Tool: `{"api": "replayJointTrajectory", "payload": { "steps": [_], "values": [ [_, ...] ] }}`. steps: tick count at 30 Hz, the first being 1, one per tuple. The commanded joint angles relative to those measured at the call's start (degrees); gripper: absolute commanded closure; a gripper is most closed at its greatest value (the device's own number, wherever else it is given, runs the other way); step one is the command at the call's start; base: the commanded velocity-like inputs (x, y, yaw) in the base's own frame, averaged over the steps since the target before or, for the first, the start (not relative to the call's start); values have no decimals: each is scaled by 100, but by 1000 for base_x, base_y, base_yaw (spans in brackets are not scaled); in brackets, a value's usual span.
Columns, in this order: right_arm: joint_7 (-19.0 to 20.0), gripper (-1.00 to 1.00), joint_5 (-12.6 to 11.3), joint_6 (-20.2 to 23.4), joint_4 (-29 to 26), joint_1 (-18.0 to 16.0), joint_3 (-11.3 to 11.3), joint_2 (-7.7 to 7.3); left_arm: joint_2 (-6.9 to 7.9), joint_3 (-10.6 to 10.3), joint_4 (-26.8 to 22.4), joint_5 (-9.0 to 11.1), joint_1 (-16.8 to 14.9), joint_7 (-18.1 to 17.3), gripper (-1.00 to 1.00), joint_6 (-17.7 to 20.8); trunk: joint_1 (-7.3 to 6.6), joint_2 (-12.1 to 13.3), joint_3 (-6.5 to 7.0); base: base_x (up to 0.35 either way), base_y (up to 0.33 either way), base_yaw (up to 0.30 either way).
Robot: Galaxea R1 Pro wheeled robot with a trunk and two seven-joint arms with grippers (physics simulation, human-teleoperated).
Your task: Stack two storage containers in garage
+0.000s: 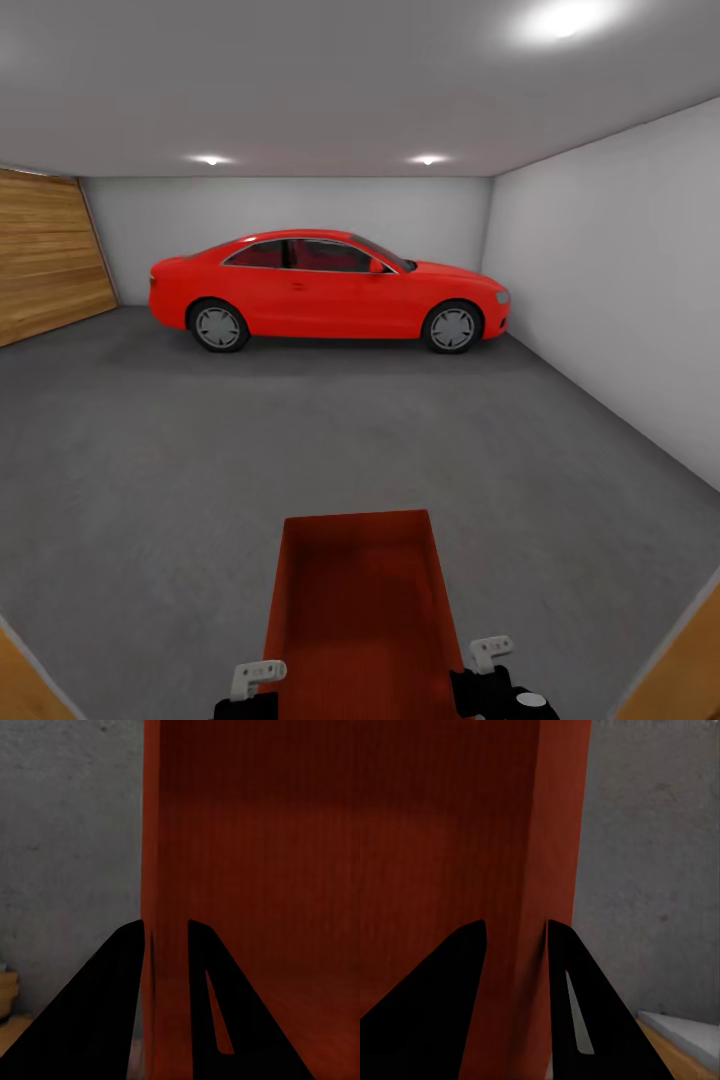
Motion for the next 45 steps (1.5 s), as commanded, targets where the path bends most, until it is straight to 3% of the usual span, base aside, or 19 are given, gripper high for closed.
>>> {"api": "replayJointTrajectory", "payload": {
  "steps": [1,45],
  "values": [
    [140,100,45,37,5,-5,-57,2,302,-39,-18,26,2,22,100,-287,6,-10,-10,191,0,0],
    [138,100,42,37,5,-5,-57,2,302,-39,-18,26,2,22,100,-287,6,-10,-10,52,6,0]
  ]
}}
